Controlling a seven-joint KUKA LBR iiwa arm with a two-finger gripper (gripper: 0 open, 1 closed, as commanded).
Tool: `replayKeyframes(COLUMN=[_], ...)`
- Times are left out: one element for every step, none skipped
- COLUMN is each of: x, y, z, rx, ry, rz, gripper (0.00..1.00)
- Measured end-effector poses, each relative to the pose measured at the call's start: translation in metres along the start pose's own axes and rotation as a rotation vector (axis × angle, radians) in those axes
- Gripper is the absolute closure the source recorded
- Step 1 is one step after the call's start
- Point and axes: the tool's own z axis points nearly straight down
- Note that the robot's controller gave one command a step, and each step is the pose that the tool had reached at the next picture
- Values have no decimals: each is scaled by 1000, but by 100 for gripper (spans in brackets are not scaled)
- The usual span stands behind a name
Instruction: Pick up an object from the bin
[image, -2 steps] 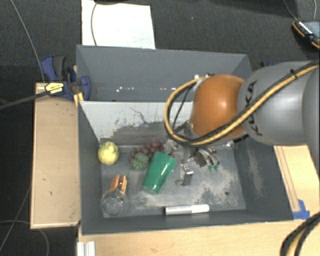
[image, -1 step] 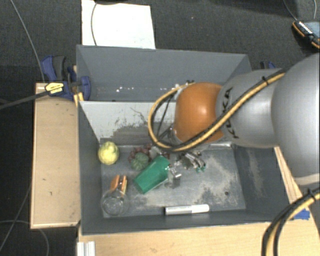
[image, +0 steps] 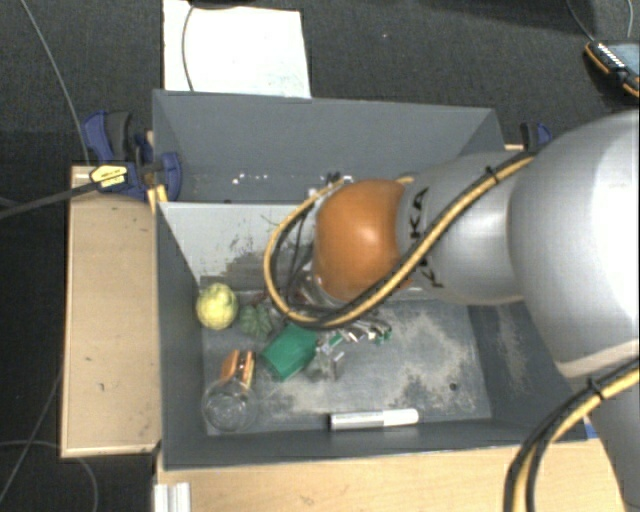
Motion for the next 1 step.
replayKeyframes(x=[20], y=[-29], z=[-1], rx=[-7], ry=[4], rz=[200], gripper=[100])
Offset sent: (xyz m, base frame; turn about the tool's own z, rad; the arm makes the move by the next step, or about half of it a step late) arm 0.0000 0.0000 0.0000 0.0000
